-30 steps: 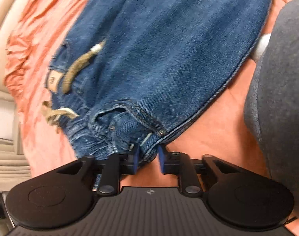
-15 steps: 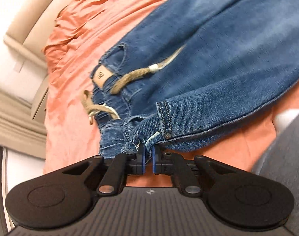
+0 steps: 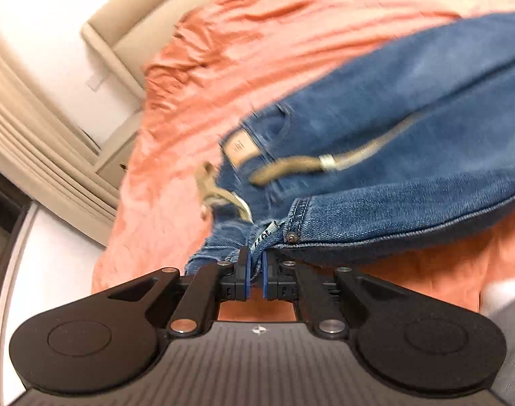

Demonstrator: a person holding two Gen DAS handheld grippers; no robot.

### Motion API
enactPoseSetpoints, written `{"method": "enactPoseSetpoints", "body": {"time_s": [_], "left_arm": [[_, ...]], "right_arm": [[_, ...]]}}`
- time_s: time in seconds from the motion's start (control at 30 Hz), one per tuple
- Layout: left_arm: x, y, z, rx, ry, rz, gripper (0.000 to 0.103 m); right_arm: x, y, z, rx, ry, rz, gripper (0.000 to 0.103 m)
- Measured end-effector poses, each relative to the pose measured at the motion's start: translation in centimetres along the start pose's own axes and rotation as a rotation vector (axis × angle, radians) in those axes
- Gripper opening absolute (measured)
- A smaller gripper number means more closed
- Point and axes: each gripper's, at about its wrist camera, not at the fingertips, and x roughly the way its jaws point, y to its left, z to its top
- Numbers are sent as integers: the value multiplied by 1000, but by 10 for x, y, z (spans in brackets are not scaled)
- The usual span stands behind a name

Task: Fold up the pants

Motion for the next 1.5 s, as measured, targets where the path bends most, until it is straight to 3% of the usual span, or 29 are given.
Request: {"method": "enactPoseSetpoints", "body": {"time_s": [0.2,0.37,0.7,1.0,1.03,1.1,1.17,1.3,1.43,1.5], "left_arm": [[-13,36,53,-115,-68,31,7],[11,54,107,-162,-75,59,7],[137,54,179,-214,24,74,8],[239,23,190,-171,116,50,7],[247,21,191,-165,117,76,0],[261,24,190,-171,128,144,0],[268,37,186,-235,141,118,0],[252,45,180,-236,72,16,0],[233,58,174,-263,49,-32,17],[226,69,172,-311,49,-58,28]], "right_arm": [[-14,-54,52,139,-76,-93,0],[14,-95,101,226,-71,-120,0],[157,-135,176,229,21,-101,0],[299,-105,211,137,182,-38,0],[310,-102,212,129,193,-34,0],[326,-98,214,125,211,-28,0],[336,-95,215,126,220,-23,0],[332,-86,211,112,227,-32,0],[323,-90,212,157,226,-48,0],[312,-93,212,188,218,-58,17]]}}
